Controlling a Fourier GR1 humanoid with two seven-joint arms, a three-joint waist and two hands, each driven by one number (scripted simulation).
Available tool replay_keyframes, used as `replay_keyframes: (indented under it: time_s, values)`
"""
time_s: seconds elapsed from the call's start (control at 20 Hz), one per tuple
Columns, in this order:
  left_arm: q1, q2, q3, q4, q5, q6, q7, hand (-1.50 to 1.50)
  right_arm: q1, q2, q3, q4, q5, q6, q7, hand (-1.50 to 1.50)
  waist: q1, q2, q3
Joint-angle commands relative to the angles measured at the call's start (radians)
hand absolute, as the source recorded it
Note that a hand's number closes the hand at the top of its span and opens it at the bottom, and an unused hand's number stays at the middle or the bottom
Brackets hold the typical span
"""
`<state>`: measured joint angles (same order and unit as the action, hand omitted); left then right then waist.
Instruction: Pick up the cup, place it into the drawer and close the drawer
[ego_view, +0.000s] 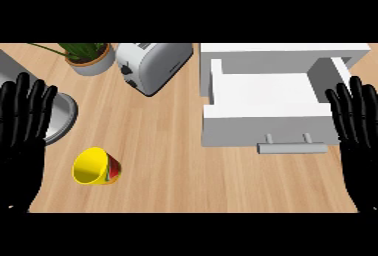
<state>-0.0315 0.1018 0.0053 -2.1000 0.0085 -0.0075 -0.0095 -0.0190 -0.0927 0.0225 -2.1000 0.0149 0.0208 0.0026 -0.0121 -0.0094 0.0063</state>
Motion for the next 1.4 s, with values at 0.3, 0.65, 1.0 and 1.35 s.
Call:
replay_keyframes:
  time_s: [0.3, 0.65, 1.0, 1.35]
  values:
    - [0.132, 0.139, -0.01, 0.103, 0.496, -0.397, 0.072, -1.5, 0.035, -0.024, 0.036, 0.043, -0.027, 0.064, 0.049, -1.5, 0.02, 0.019, -0.011]
    - [0.047, 0.339, 0.193, 0.385, 0.788, -0.647, 0.068, -1.5, -0.107, -0.026, 0.019, 0.163, -0.044, 0.072, 0.075, -1.5, 0.015, 0.014, -0.007]
    - [-0.002, 0.265, 0.192, 0.66, 0.51, -0.743, -0.078, -1.5, -0.17, -0.083, -0.091, 0.208, -0.125, 0.13, 0.074, -1.5, 0.006, 0.013, -0.007]
    - [-0.092, 0.304, 0.262, 0.907, 0.369, -0.808, -0.209, -1.5, -0.189, -0.083, -0.104, 0.229, -0.115, 0.139, 0.066, -1.5, 0.008, 0.011, -0.007]
